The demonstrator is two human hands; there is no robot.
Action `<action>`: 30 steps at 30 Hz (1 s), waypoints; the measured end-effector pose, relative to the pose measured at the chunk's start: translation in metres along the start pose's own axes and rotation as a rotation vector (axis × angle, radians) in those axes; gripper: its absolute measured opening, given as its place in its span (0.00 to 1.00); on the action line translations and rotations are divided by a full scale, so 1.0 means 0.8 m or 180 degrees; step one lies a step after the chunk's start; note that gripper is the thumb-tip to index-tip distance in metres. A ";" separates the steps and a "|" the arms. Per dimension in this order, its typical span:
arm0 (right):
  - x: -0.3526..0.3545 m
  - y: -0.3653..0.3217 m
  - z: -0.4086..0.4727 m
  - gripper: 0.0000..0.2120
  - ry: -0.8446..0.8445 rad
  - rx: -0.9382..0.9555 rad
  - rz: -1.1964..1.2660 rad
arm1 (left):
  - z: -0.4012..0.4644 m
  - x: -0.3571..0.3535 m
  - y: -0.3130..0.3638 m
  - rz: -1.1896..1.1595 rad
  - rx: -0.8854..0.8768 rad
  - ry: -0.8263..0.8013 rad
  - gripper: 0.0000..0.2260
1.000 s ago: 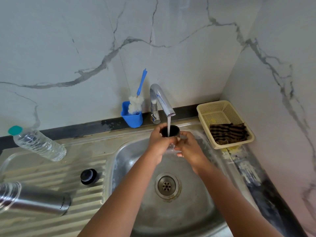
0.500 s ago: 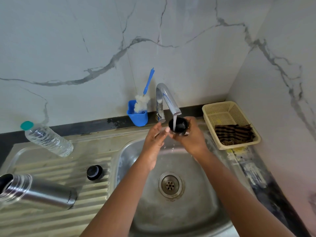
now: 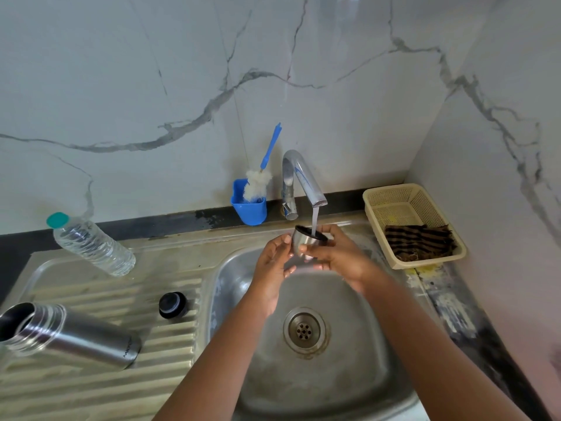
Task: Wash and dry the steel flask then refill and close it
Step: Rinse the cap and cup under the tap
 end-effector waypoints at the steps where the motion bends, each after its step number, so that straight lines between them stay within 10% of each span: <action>1: -0.001 0.010 -0.001 0.29 -0.0053 -0.0188 0.0139 | -0.002 0.000 -0.001 0.0009 0.0024 0.0001 0.14; 16: -0.011 0.103 -0.015 0.29 -0.0312 -0.1501 0.0312 | -0.022 -0.006 -0.047 0.1256 0.0386 -0.0337 0.27; 22: -0.007 0.067 -0.011 0.27 -0.0961 -0.1337 -0.1005 | -0.011 -0.001 -0.048 0.1628 0.0159 0.0039 0.22; 27: 0.032 -0.007 0.026 0.05 0.0059 -0.0518 -0.1574 | -0.006 0.008 -0.047 0.1214 0.0380 0.0227 0.24; 30: 0.029 -0.043 0.062 0.09 0.0524 0.0290 -0.2170 | -0.001 0.009 -0.043 0.1023 0.0466 0.0215 0.25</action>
Point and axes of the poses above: each hand's wrist, its own z-axis towards the middle knuckle, its own x-axis out of the back of the hand, y = z × x, the point moved 4 cm from there along z, towards the middle knuckle, and after that the axes turned 6 degrees about z, right-handed, at the moved point
